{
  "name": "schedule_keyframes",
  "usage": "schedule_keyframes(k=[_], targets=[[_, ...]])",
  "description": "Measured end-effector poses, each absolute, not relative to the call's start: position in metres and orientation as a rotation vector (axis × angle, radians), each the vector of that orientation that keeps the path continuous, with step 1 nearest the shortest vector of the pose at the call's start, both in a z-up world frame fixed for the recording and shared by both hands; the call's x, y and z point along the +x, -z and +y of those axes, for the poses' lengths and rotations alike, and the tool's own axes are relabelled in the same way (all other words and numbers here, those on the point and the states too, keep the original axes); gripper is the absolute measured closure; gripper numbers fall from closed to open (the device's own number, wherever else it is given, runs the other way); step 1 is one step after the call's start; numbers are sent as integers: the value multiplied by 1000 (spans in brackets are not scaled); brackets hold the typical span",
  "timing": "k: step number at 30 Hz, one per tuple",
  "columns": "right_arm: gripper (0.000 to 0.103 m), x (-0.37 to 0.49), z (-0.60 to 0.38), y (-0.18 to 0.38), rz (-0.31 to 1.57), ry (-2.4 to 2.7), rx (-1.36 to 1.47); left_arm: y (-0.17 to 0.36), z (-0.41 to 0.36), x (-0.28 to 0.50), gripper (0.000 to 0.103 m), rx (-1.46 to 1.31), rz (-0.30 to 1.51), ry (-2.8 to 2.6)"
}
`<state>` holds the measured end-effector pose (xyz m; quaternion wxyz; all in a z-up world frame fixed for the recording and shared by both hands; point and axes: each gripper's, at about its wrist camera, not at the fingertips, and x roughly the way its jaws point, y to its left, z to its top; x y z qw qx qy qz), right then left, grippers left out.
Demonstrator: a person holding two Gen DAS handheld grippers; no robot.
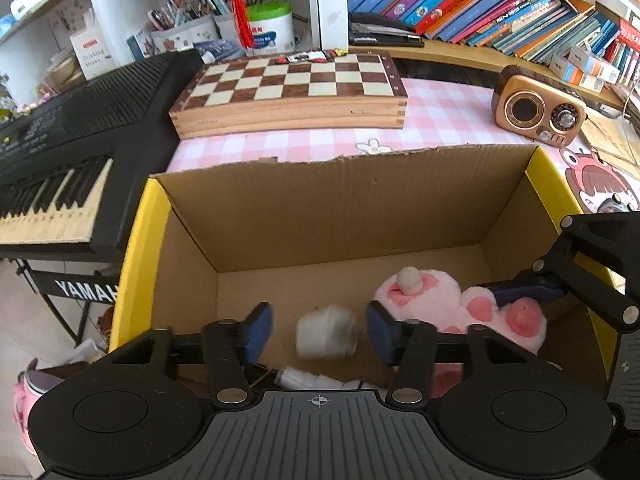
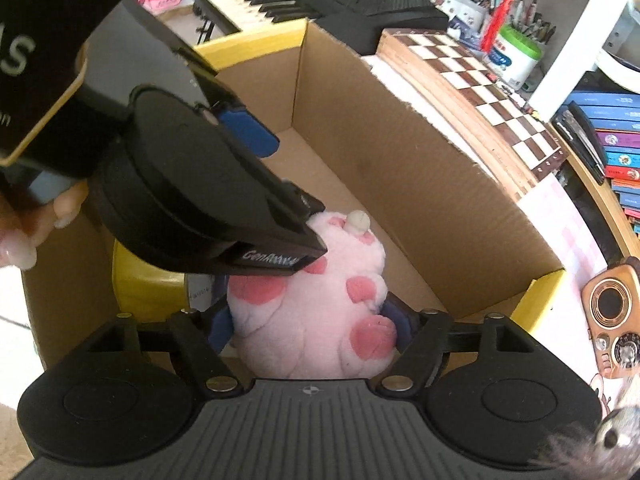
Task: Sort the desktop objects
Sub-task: 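Open both tools, releasing plug and plush pig into the yellow box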
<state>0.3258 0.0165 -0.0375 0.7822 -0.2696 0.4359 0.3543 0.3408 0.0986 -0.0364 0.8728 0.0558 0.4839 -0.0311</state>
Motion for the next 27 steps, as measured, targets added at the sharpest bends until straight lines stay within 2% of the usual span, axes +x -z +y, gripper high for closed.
schedule_keyframes(k=[6,18,27], targets=[[22,314,10,26,858,-717,-558,21,96,328,23,120,949,86],[23,283,-31,-23,688,-573,-369,-35,91,259,18,144,693,13],[22,236,-53,-54,607,-499,-261,-68,95,200,14,115,582,7]])
